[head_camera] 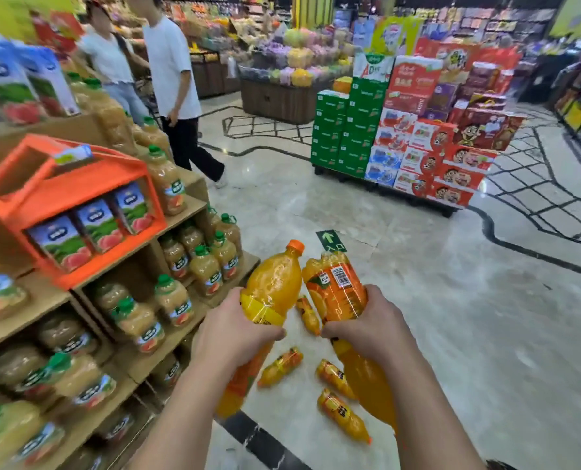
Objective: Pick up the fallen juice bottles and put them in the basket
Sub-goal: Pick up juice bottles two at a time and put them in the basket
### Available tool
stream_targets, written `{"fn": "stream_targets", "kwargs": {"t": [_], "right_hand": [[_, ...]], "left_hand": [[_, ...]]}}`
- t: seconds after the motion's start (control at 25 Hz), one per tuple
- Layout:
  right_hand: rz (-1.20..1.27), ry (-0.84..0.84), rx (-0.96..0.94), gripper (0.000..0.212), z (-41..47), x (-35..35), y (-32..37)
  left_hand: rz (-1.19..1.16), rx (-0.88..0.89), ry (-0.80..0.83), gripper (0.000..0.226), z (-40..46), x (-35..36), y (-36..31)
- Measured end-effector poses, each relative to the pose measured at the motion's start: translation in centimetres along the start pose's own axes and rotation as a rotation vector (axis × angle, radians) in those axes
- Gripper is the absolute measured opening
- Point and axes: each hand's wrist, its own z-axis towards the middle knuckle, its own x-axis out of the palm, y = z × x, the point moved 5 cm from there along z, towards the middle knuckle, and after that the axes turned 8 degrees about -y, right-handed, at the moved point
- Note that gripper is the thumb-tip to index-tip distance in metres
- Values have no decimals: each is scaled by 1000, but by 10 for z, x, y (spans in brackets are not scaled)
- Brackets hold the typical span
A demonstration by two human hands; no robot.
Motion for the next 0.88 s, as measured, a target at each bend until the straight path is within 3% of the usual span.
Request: {"fn": "stream_targets", "kwargs": {"t": [0.2, 0.4, 0.6, 0.88], "right_hand": [[-7, 191, -239, 90, -69, 63, 89], [-40, 364, -455, 100, -167, 144, 194], [-59, 514, -602, 98, -285, 242, 291], [-39, 711, -719, 82, -476, 382, 416]], "left_hand": [[-34, -238, -186, 87, -63, -90, 100], [-121, -461, -372, 75, -130, -184, 221], [-156, -612, -531, 94, -193, -277, 353], [-137, -810, -672, 83, -285, -411, 526]]}}
